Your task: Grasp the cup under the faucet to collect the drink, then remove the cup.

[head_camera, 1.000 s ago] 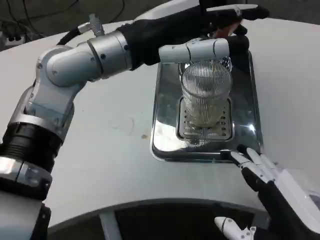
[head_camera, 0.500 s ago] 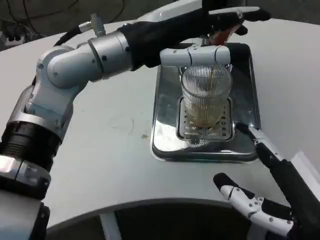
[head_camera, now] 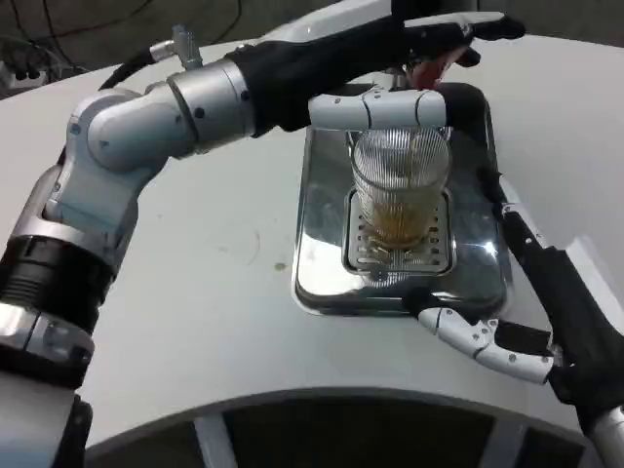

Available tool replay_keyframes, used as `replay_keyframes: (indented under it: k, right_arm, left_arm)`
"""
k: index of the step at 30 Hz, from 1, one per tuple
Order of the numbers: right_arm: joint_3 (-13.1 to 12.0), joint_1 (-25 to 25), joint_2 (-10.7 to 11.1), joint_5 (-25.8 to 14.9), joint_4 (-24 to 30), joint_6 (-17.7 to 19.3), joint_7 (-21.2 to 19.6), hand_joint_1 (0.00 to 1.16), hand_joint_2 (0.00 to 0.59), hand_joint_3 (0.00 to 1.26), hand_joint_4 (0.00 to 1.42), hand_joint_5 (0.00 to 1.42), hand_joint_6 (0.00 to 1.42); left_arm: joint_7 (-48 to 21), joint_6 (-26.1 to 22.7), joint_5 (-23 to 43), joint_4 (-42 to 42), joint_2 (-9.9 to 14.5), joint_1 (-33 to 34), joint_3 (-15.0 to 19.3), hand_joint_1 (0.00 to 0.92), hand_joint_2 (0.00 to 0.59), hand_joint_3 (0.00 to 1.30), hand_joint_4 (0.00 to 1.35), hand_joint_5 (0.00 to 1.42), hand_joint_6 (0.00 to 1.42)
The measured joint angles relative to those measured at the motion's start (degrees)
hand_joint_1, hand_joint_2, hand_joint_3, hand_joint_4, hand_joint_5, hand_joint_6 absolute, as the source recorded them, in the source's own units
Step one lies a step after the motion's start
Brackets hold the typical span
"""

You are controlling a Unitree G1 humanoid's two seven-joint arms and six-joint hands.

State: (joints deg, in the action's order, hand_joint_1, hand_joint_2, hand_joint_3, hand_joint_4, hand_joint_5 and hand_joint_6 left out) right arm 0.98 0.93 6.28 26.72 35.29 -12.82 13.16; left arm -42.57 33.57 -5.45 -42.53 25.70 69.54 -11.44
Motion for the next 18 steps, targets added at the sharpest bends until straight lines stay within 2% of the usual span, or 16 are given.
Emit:
replay_keyframes:
  k: [12,18]
  right_arm:
    - [-0.1,-9.3,3.7,-5.0,-14.2,5.4,-3.5,0.77,0.215,0.00,0.00,0.03,0.00]
    - [0.2,-12.1,4.7,-5.9,-18.3,7.6,-5.0,0.77,0.207,0.00,0.00,0.02,0.00]
  left_arm:
    - [0.0,0.9,0.0,-0.3,0.4,0.0,0.0,0.000,0.115,0.11,0.04,0.12,0.11]
    - [0.0,1.2,0.0,-0.4,0.5,0.0,0.0,0.000,0.115,0.12,0.04,0.12,0.11]
